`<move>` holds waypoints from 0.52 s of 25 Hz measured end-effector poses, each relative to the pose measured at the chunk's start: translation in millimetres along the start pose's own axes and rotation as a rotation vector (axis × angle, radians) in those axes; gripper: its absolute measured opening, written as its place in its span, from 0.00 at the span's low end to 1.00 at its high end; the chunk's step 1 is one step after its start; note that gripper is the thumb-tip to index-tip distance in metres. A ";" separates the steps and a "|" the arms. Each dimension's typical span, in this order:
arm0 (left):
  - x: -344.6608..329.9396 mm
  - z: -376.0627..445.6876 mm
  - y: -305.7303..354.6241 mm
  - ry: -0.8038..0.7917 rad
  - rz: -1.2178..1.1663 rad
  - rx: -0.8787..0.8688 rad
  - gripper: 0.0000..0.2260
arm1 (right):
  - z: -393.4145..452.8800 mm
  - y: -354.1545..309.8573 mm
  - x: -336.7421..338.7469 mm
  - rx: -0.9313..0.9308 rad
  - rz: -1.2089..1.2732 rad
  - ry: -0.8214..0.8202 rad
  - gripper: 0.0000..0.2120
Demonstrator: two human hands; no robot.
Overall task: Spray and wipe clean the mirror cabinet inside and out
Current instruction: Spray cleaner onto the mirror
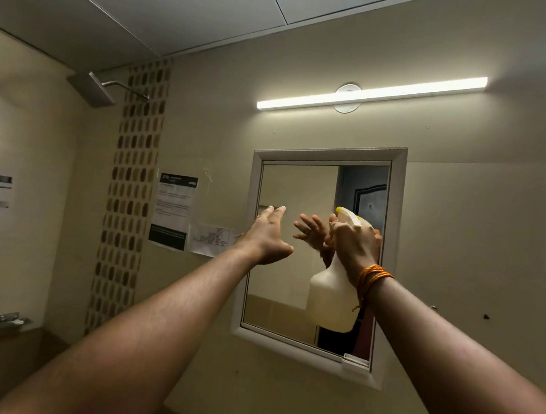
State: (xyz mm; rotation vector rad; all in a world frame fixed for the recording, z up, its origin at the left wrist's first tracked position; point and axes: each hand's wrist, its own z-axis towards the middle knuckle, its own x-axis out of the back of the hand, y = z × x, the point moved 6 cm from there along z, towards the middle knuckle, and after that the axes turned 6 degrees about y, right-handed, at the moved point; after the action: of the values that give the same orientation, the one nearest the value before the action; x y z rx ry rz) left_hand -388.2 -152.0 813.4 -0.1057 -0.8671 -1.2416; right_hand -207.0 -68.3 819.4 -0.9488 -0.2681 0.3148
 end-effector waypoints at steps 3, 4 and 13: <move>-4.4 3.9 12.2 -0.021 -0.001 -0.063 0.42 | 42.3 38.2 17.2 -0.006 0.001 0.166 0.21; -8.0 5.1 17.2 -0.032 -0.001 -0.086 0.41 | 50.0 46.2 21.9 0.000 -0.030 0.171 0.21; -41.2 8.9 44.8 -0.081 0.110 -0.207 0.40 | 61.9 67.7 44.5 0.029 -0.115 0.260 0.22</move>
State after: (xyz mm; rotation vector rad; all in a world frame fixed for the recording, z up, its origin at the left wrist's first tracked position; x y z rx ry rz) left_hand -356.9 -99.1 810.5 -0.3669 -0.7896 -1.2276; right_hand -198.0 31.8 801.7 -0.9302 -0.0791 0.0879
